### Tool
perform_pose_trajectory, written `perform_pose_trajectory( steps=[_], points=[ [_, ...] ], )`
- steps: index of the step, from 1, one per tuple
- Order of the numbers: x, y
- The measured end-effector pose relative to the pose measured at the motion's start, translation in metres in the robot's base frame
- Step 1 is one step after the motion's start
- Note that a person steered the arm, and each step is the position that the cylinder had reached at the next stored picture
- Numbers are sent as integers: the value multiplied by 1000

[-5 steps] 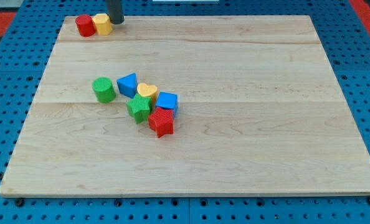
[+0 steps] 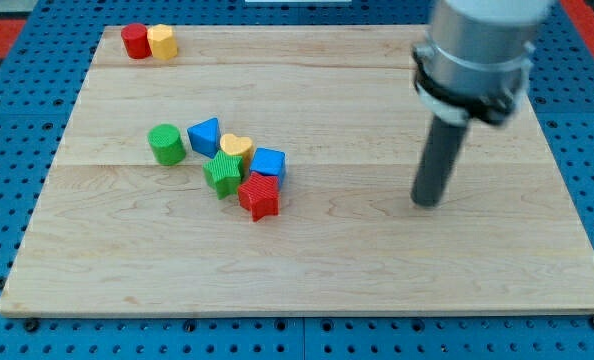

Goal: Slide the red star along with the heart towards the top left

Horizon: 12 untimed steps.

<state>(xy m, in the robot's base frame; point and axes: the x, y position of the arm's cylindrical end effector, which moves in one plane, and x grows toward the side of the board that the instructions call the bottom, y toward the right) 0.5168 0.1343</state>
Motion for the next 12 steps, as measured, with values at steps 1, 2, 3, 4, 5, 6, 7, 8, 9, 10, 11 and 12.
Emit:
perform_pose_trajectory(
  steps=[1, 2, 3, 4, 5, 6, 7, 8, 9, 10, 11, 12],
  points=[
    [32, -66],
    [28, -110],
    [6, -128],
    [12, -135],
    [-18, -198],
    [-48, -220],
    [-53, -209],
    [-87, -215],
    [-123, -221],
    [-141, -220],
    [-170, -205],
    [-172, -191]
  ],
)
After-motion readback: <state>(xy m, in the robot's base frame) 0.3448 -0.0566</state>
